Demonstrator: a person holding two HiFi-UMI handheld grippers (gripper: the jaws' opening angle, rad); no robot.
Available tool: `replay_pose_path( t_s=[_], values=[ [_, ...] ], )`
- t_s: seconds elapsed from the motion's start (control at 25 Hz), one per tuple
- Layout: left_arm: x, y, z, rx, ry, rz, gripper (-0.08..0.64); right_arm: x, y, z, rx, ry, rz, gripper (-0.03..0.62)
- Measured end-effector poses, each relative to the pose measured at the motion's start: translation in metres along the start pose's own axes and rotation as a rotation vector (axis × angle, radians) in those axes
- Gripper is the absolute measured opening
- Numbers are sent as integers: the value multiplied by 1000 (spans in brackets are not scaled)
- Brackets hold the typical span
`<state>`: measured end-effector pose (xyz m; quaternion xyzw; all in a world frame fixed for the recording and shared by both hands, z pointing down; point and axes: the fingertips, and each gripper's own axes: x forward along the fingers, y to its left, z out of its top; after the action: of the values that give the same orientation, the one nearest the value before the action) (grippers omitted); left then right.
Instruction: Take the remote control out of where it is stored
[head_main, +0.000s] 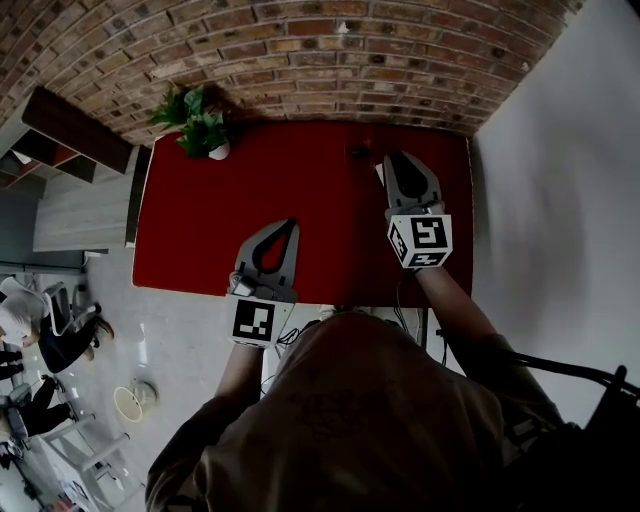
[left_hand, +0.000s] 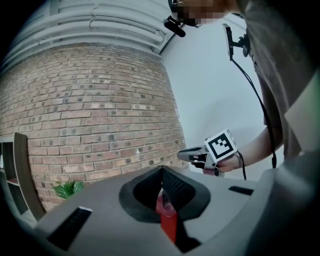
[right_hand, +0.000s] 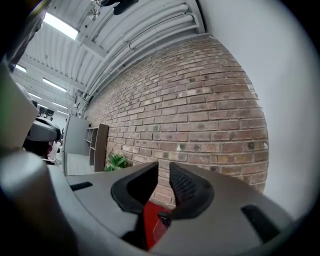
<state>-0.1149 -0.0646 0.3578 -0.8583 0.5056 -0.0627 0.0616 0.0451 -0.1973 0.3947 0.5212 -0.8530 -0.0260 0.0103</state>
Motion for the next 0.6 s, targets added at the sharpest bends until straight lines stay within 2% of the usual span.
replay_pose_path(
  t_s=[0.32, 0.6],
  values=[
    [-8, 13, -6, 14, 31, 31, 11, 48, 8, -39, -11, 86, 4, 223],
    [-10, 20, -10, 4, 41, 47, 11, 80, 4, -92, -13, 187, -62, 275]
  ],
)
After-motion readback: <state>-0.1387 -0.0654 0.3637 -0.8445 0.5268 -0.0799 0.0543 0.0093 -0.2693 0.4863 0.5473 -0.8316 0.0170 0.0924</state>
